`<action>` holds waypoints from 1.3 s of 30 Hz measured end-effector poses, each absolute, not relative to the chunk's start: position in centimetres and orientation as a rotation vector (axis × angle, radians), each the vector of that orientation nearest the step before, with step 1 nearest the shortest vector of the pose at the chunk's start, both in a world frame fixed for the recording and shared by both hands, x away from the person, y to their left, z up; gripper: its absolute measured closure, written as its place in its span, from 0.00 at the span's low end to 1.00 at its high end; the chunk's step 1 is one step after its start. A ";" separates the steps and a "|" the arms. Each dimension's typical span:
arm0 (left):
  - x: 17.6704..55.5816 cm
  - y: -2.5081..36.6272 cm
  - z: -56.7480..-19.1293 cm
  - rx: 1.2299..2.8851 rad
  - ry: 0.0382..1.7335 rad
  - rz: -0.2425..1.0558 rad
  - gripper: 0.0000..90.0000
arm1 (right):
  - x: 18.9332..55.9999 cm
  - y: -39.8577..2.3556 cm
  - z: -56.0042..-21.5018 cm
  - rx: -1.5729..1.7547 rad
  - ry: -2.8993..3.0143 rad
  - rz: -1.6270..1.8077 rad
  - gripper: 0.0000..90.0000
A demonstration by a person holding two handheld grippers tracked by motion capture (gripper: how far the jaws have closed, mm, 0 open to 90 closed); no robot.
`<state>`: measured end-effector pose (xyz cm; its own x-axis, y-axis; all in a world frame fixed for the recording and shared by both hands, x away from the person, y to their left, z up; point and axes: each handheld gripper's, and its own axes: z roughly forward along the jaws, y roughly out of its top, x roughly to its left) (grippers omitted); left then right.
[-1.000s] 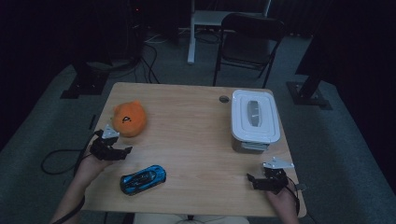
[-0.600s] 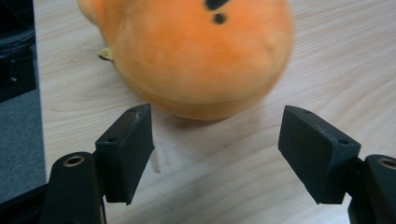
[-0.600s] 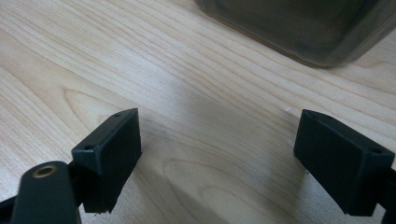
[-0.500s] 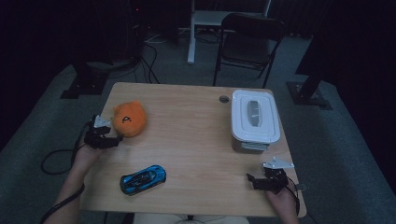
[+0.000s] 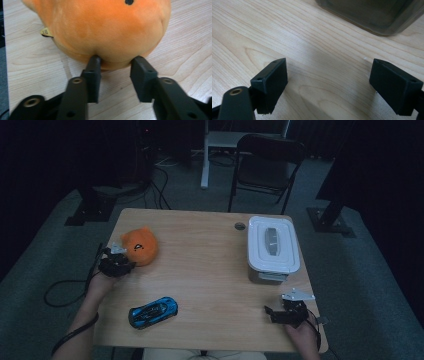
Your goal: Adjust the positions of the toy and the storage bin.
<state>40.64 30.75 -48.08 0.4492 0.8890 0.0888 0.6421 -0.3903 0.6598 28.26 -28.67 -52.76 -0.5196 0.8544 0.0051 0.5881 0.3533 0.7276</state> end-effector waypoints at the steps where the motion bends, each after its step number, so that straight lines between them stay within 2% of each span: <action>1: 40.7 30.5 -48.2 2.158 1.294 0.593 0.74 | 28.3 -28.7 -52.8 1.266 2.245 0.972 0.16; 5: 40.5 30.1 -48.2 2.159 1.301 0.567 0.88 | 28.3 -28.7 -52.8 1.266 2.245 0.972 0.16; 15: 40.4 28.9 -48.2 2.121 1.302 0.547 0.98 | 28.3 -28.7 -52.8 1.265 2.245 0.972 0.16; 23: 40.3 26.4 -47.4 2.157 1.234 0.562 0.99 | 28.3 -28.7 -52.8 1.266 2.245 0.972 0.16; 34: 41.3 23.5 -47.4 2.140 1.179 0.456 0.98 | 28.3 -28.7 -52.8 1.266 2.245 0.972 0.16; 37: 41.3 23.2 -47.3 2.132 1.143 0.435 0.90 | 28.3 -28.7 -52.8 1.266 2.245 0.972 0.16; 39: 41.0 23.2 -47.1 2.128 1.138 0.443 0.88 | 28.3 -28.7 -52.8 1.266 2.245 0.973 0.16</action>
<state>41.04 23.19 -47.14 0.5610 0.8277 -0.0166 0.5982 -0.3915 0.6992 28.25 -28.67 -52.76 -0.5192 0.8546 0.0046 0.5878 0.3532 0.7278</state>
